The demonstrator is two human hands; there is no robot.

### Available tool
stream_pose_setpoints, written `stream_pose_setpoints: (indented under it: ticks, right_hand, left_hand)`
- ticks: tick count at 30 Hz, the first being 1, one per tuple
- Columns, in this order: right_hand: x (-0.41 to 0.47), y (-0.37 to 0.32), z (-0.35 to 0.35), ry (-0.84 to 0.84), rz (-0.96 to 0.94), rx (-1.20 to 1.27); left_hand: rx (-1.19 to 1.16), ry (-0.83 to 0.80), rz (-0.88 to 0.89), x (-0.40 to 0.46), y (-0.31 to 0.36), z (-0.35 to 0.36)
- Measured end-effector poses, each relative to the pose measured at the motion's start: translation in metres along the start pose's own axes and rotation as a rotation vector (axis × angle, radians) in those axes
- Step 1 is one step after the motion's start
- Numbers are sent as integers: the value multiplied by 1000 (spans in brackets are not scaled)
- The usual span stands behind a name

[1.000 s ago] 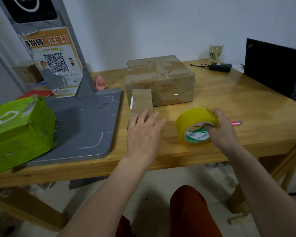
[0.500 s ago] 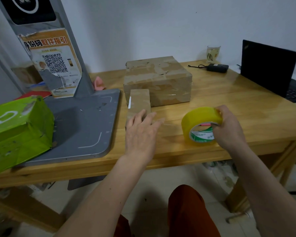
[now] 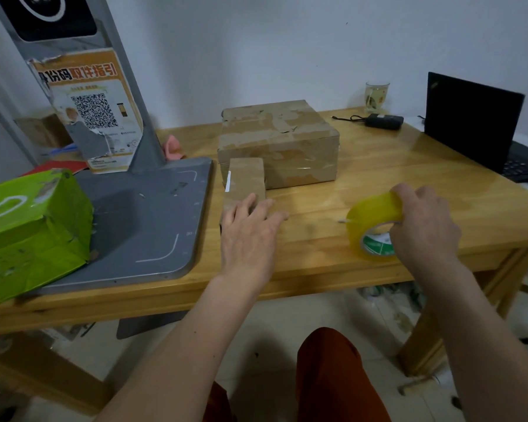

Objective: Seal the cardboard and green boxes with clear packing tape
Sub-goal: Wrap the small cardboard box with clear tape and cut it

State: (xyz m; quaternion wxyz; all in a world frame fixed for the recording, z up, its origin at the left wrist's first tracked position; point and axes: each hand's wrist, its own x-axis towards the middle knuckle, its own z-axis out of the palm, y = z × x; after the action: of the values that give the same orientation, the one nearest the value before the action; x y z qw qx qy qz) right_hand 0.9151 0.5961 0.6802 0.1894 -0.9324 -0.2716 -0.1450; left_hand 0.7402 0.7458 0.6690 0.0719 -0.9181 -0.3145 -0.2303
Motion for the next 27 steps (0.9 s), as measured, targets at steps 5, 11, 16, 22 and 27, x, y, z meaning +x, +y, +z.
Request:
stream_pose_setpoints:
  ticks: [5,11,16,22,27]
  right_hand:
    - [-2,-1,-7,54,-114,-102]
    - [-6,-5,-15,-29,-265,-16]
    - [-19,-11,-21,-95,-292,30]
    - [-31,-20,-26,-368,-386,-4]
    - [-45,-30,-28,-678,-310,321]
  left_hand:
    - [-38,-4,-17,0,-1,-1]
    - [-167,-81,-94,4,1,-16]
    - [-41,-124,24,-1,14,-22]
    - [-79,-87,106,0,19,-15]
    - [-232,-38,49,4,16,-16]
